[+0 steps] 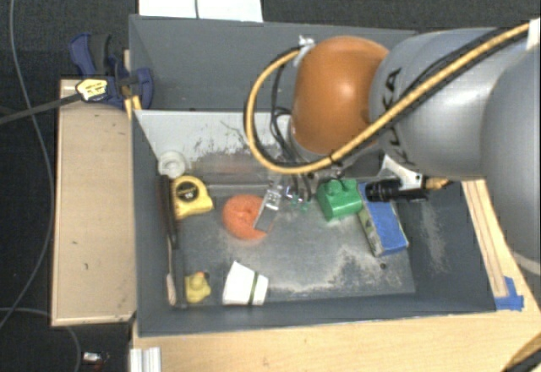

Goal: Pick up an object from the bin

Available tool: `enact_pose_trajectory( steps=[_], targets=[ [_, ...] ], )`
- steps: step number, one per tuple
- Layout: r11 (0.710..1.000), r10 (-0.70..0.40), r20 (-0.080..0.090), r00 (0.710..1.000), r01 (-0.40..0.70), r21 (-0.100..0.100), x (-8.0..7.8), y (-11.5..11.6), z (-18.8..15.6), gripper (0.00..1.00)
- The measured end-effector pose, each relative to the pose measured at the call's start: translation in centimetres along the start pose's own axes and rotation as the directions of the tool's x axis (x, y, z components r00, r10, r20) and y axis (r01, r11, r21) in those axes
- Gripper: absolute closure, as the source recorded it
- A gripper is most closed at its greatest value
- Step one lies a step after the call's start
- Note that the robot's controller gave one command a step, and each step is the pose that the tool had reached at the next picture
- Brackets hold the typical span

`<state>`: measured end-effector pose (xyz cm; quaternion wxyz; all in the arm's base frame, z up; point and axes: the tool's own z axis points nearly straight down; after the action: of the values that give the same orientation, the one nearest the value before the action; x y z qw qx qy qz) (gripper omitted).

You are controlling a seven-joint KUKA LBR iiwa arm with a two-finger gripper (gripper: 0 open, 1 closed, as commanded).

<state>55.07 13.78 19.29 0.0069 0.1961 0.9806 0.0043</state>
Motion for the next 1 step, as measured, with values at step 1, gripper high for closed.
enact_pose_trajectory(
  steps=[1],
  targets=[
    [0.992,-0.130,0.003,0.992,0.130,-0.002,0.20,0.21,4.85,0.00]
  ],
)
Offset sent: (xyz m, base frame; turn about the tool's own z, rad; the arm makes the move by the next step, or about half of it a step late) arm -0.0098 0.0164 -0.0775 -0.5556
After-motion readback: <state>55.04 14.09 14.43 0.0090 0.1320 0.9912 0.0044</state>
